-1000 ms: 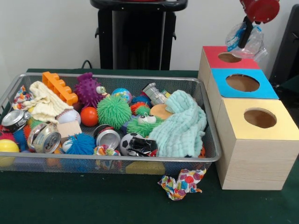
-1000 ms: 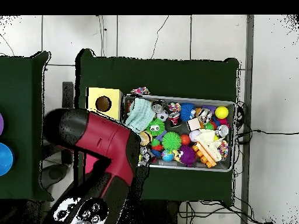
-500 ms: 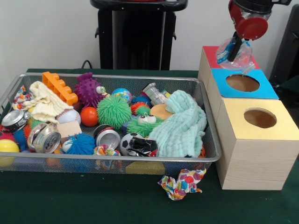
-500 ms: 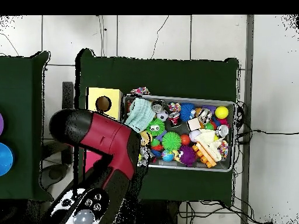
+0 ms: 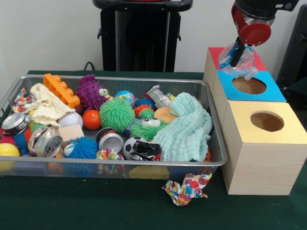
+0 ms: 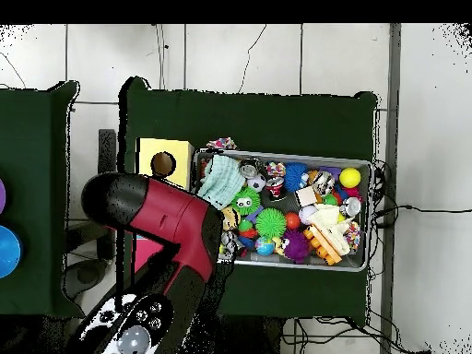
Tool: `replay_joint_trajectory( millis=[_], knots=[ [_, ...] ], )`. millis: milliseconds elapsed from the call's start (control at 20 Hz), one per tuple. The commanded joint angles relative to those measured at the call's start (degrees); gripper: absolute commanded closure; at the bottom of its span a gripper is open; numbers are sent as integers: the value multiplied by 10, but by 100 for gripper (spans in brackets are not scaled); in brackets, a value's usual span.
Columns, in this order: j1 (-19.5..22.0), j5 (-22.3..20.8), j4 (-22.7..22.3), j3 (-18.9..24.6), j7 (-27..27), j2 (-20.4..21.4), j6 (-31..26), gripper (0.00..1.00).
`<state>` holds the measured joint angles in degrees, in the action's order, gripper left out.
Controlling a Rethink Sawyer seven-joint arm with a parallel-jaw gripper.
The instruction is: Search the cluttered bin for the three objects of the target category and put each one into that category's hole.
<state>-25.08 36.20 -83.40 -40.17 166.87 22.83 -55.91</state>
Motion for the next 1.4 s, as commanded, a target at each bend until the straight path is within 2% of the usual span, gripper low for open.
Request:
replay_joint_trajectory(
  millis=[50, 400, 600, 900, 1150, 1250, 1400],
  knots=[
    [24, -4, -21, 62, 95, -35, 39, 100],
    [28, -4, -29, 64, 84, -31, 47, 100],
    [24, 1, -19, 66, 102, -44, 51, 100],
    [24, 16, 5, 76, 125, -70, 65, 100],
    [18, 25, 75, 63, 181, -116, 36, 100],
    [15, 28, 82, 60, 189, -122, 32, 100],
    [16, 30, 66, 63, 171, -112, 40, 100]
  ],
)
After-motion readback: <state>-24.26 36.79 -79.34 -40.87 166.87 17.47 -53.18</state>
